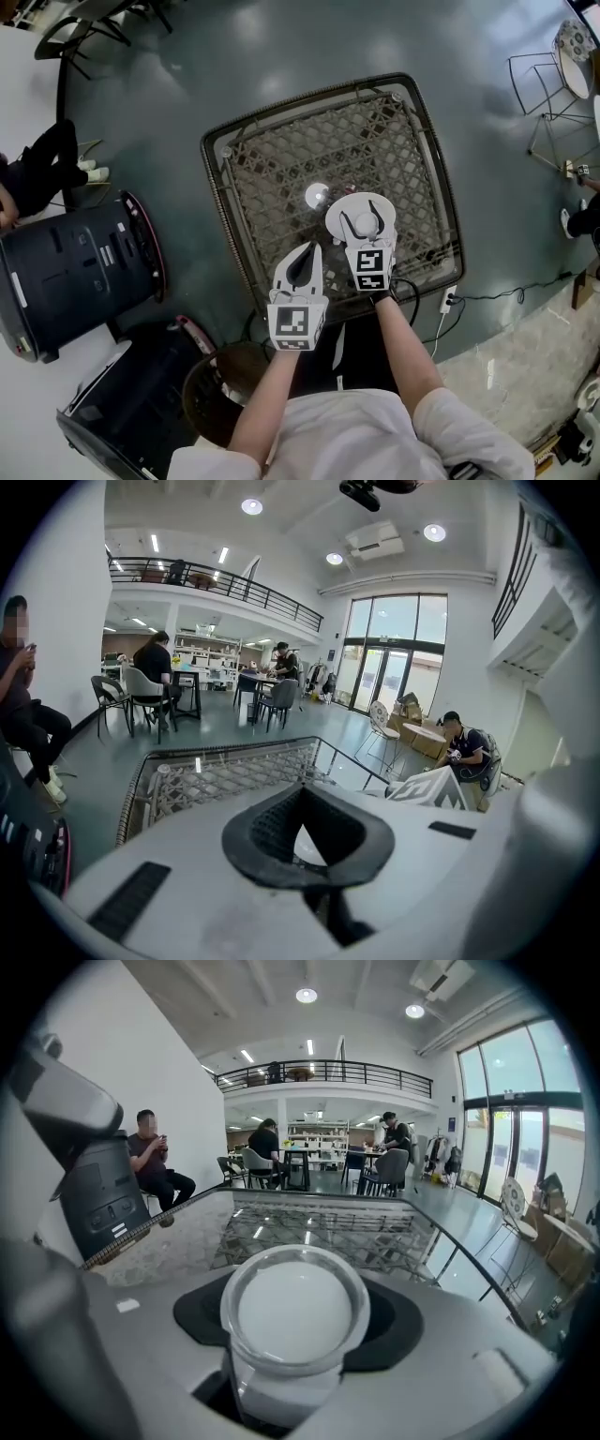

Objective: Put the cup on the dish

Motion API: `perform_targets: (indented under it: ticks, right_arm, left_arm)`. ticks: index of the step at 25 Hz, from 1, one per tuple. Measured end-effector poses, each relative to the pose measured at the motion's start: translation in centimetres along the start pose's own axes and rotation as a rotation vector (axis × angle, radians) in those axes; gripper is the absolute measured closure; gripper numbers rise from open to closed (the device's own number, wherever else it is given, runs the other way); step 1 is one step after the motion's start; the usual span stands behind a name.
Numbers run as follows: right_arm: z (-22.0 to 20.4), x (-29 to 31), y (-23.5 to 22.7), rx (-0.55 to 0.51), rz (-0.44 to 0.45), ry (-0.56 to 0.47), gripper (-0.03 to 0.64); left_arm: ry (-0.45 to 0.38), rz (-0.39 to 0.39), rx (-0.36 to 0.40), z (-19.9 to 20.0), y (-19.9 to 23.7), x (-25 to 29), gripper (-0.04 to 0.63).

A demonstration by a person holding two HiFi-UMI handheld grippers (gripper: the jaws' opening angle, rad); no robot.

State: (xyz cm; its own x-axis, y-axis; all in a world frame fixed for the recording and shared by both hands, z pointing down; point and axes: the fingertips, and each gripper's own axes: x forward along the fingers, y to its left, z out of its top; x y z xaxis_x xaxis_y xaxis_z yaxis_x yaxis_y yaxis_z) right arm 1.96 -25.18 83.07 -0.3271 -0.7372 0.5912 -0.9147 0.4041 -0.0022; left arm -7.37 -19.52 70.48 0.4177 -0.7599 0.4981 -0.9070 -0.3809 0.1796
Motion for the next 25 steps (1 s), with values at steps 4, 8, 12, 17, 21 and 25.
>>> perform_targets:
  ticks: [4,8,12,17,21,25]
  right_arm:
    - [0.7,-0.8,-0.5,-0.025,0.024,0.008,0.256]
    - [3.2,-2.5,-1.4,-0.044,0.036,-0.047,0.241]
    - [4.8,-7.1,-1.1,-0.015,0.029,-0.077,0.247]
    - [10.5,-11.6,-1.3,0.038,0.006,-0.205,0.278]
    - [14.2,-15.7,-1.1,0.032,-0.023,-0.313,0.335]
    - [17.8,-19.5,0.1,0.014,-0.031,-0.409,0.401]
  left_arm:
    - [-0.009,0.024,-0.005,0.3,0.2,-0.2,0.592]
    - [-0.043,0.035,0.005,1.9,0.3,-0.1,0.592]
    - [-0.060,0.054,-0.023,3.7,-0.4,-2.4,0.592]
    - [-0.160,0.048,-0.029,8.1,-1.0,-4.6,0.592]
    - [-0.229,0.028,0.003,11.0,-2.3,-7.3,0.592]
    - [-0.287,0.019,0.031,13.0,-3.1,-9.8,0.592]
